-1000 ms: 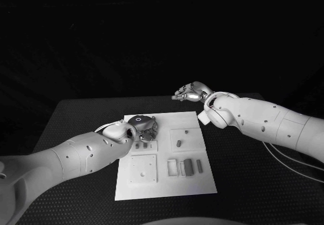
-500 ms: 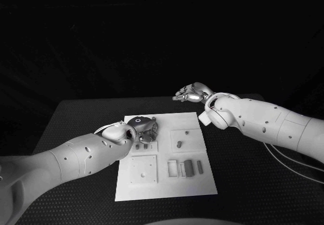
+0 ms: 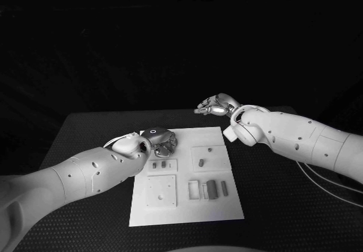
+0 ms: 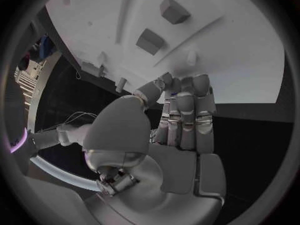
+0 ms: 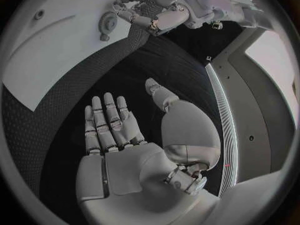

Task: Assemble the parts on the task board

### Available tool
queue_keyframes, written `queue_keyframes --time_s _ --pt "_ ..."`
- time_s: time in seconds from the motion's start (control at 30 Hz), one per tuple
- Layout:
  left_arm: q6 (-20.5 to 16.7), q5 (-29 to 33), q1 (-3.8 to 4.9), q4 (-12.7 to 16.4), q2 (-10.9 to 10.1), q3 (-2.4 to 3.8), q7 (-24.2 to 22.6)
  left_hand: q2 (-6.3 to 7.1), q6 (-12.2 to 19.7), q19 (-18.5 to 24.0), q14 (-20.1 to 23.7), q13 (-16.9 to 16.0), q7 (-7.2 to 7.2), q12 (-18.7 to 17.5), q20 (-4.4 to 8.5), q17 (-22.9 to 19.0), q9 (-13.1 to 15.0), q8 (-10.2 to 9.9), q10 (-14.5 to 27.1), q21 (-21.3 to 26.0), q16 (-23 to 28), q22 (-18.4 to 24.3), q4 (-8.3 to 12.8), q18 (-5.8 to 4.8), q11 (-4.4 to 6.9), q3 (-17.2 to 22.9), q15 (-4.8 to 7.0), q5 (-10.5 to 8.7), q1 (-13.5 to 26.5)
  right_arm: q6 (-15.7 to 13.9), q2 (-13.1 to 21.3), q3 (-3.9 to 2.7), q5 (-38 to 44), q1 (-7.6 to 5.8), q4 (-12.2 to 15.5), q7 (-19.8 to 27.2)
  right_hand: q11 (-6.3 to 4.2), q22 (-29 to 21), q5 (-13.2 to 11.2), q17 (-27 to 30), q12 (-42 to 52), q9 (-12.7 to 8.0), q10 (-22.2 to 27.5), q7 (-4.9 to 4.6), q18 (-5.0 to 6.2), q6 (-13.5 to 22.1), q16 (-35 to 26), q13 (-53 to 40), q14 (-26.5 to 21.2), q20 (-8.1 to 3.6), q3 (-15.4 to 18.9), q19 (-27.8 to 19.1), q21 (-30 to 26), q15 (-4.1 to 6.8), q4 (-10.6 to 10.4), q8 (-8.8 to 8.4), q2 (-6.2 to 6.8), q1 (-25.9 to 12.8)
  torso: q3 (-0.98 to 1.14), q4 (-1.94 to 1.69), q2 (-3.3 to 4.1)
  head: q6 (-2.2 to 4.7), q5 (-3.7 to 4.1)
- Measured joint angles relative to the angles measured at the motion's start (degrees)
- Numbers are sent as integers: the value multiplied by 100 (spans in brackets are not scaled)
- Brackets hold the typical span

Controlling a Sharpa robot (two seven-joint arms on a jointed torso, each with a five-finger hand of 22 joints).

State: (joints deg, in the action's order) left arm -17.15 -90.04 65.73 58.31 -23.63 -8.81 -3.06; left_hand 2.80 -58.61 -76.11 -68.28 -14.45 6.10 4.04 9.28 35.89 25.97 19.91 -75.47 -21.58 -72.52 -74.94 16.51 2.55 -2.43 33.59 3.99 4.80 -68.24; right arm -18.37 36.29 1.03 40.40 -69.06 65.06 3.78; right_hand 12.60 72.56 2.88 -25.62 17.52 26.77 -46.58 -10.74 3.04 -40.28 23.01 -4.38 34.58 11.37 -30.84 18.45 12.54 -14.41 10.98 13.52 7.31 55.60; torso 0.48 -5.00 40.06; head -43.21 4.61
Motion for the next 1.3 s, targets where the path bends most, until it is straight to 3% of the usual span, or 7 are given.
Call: queue_keyframes --time_s 0.1,0.27,0.67,1.07,1.3 --pt "3 0 18 40 -36 57 9 14 0 -7 0 0 0 0 -7 0 2 0 0 0 -3 0 0 0 1 0 0 0 -14 0 3 0 0 0 2 0 20 2 0 -3 0 0 20 0 -1 0 0 0 0 21 0 21 0 0 0 0 0 0 -1 0 0 5 -3" --pt "11 0 84 136 -140 81 26 18 -1 -7 0 -5 0 0 -8 0 8 -1 -1 0 -3 1 0 1 1 0 0 0 -17 0 8 0 0 0 2 0 19 6 0 -5 0 0 20 0 0 0 0 0 0 21 0 21 -23 0 0 0 0 0 -3 -2 0 8 -13" --pt "75 2 420 588 -694 83 122 0 0 -7 0 -9 1 0 -9 5 12 23 -31 -21 -3 2 -16 1 9 16 0 0 3 1 14 0 0 0 -14 -1 19 11 0 -4 0 0 20 0 0 0 0 4 0 21 0 21 -23 0 0 29 0 0 -10 -13 -10 10 -41" --pt "190 3 419 600 -734 39 191 7 -18 -29 0 -13 -16 0 11 9 15 22 -39 -21 -3 2 -16 0 2 16 -1 0 11 8 -7 0 0 1 -34 0 19 16 0 -4 22 -2 20 0 0 0 0 3 0 20 0 21 -22 0 0 29 0 0 -21 -24 -23 30 -79" --pt "228 12 394 579 -734 13 201 7 -18 -38 0 -19 -15 0 2 9 17 19 -39 -21 -3 3 -15 1 2 16 -1 0 10 13 -11 0 0 2 -37 0 19 16 0 -4 22 -4 19 0 -1 0 0 3 0 20 0 21 -22 0 0 29 0 0 -8 -16 -13 35 -93"
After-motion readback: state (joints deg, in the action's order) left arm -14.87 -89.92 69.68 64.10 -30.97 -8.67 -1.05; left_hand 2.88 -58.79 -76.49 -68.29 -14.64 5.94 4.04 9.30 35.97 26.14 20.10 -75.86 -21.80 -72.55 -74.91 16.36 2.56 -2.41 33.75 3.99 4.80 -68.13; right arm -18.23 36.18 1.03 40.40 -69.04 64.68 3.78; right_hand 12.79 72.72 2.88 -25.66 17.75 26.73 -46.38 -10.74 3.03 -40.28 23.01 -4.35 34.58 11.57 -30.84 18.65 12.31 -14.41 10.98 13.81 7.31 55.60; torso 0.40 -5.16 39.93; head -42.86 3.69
